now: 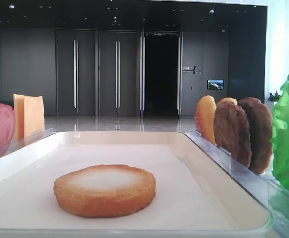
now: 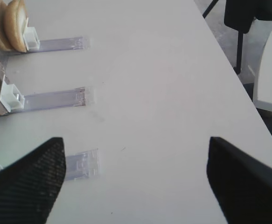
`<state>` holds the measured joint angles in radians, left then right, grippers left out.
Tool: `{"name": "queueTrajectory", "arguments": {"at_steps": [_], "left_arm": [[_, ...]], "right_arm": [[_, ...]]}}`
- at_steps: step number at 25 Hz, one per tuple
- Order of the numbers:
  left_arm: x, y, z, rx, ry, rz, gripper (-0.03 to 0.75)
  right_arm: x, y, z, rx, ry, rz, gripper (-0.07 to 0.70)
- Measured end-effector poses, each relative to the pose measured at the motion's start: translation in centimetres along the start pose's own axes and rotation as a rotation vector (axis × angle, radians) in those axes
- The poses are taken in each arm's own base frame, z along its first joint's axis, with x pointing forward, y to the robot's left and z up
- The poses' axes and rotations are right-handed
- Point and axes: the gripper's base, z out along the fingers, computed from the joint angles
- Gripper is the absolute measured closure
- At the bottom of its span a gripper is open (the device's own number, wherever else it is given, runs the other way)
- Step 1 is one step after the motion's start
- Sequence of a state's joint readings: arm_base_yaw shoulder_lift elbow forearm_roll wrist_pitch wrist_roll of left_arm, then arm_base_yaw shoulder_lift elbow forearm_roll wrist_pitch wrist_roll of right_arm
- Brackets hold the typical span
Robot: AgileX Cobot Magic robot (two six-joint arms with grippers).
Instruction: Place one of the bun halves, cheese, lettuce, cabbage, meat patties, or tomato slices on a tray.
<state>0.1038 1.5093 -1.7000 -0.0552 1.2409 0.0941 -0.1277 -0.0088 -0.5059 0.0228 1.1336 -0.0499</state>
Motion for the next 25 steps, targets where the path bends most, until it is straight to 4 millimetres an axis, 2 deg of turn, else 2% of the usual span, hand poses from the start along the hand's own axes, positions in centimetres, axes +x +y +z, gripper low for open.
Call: {"name": "queueTrajectory", "arguments": {"at_steps": [5,9,12,19,25], "left_arm": [[3.5,-0.6,-5.9,-0.008,-0.101,0.022,0.211],[6.9,-1.0,-9.5,-0.015,-0.167,0.039,0.212],[9.7,-1.3,-11.4,-0.019,-0.200,0.051,0.212],[16.8,-2.0,-13.4,-0.024,-0.250,0.057,0.212],[22.9,-2.5,-13.6,-0.026,-0.302,0.060,0.213]], "right_arm": [[0.0,0.0,0.0,0.000,0.000,0.000,0.048],[0.0,0.0,0.0,0.000,0.000,0.000,0.048],[0.0,0.0,0.0,0.000,0.000,0.000,0.048],[0.0,0.0,0.0,0.000,0.000,0.000,0.048],[0.0,0.0,0.0,0.000,0.000,0.000,0.048]]}}
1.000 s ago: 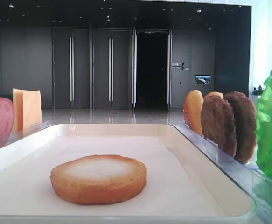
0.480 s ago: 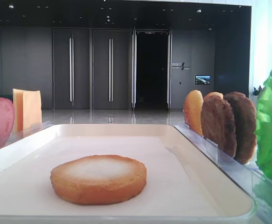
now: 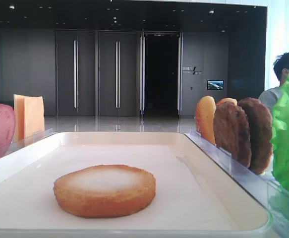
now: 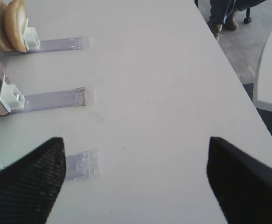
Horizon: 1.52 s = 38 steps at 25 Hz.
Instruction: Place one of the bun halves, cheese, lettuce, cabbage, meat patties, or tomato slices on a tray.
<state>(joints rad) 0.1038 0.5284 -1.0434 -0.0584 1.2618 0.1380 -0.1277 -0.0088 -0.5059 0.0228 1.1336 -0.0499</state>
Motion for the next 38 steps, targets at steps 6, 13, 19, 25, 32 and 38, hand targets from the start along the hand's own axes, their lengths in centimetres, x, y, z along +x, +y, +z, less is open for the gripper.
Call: {"name": "queueTrajectory", "arguments": {"at_steps": [6,13,19,25,32,38], "left_arm": [[5.9,-0.7,0.4,0.002,-0.017,0.004,0.216],[11.6,-1.6,1.6,0.020,-0.093,-0.003,0.219],[13.7,-1.8,2.9,0.023,-0.089,-0.004,0.219],[14.0,-1.8,3.7,0.024,-0.069,-0.006,0.219],[13.8,-1.7,4.4,0.017,-0.111,-0.010,0.223],[13.7,-1.7,4.5,0.014,-0.124,-0.010,0.223]], "right_arm": [[0.0,0.0,0.0,0.000,0.000,0.000,0.048],[0.0,0.0,0.0,0.000,0.000,0.000,0.048],[0.0,0.0,0.0,0.000,0.000,0.000,0.048],[0.0,0.0,0.0,0.000,0.000,0.000,0.048],[0.0,0.0,0.0,0.000,0.000,0.000,0.048],[0.0,0.0,0.0,0.000,0.000,0.000,0.048]]}}
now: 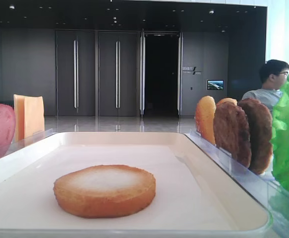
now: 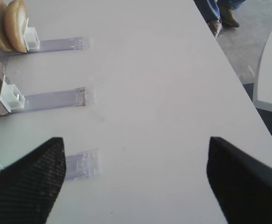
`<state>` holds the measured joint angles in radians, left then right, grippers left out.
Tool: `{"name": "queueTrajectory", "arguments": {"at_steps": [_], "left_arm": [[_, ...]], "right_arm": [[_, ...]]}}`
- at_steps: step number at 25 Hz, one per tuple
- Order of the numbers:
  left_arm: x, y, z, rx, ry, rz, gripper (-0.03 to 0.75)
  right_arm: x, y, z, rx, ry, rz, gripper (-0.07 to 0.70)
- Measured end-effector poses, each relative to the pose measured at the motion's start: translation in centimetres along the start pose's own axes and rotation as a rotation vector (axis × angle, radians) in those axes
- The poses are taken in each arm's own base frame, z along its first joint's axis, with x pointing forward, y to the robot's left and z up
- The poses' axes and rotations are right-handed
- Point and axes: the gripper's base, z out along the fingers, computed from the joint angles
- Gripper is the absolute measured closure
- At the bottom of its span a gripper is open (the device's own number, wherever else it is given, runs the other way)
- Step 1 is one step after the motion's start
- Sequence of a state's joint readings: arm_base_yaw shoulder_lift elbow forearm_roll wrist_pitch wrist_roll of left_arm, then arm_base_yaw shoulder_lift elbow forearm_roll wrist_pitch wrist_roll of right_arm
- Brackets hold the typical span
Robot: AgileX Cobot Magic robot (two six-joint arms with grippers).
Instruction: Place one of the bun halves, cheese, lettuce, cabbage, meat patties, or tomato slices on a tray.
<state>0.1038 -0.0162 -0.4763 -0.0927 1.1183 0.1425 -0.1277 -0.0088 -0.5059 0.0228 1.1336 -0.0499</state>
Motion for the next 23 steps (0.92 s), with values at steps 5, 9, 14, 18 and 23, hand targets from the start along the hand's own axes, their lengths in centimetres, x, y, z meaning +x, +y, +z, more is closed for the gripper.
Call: {"name": "queueTrajectory", "arguments": {"at_steps": [5,9,14,18,23], "left_arm": [[0.00,0.00,0.02,0.000,-0.001,0.000,0.229],[0.00,0.00,0.02,0.000,-0.001,0.000,0.230],[0.00,0.00,0.02,0.000,-0.001,0.000,0.230],[0.00,0.00,0.02,0.000,-0.001,0.000,0.233],[0.00,0.00,0.02,0.000,-0.001,0.000,0.234]], "right_arm": [[0.00,0.00,0.00,0.000,0.000,0.000,0.048],[0.00,0.00,0.00,0.000,0.000,0.000,0.048],[0.00,0.00,0.00,0.000,0.000,0.000,0.048],[0.00,0.00,0.00,0.000,0.000,0.000,0.048],[0.00,0.00,0.00,0.000,0.000,0.000,0.048]]}}
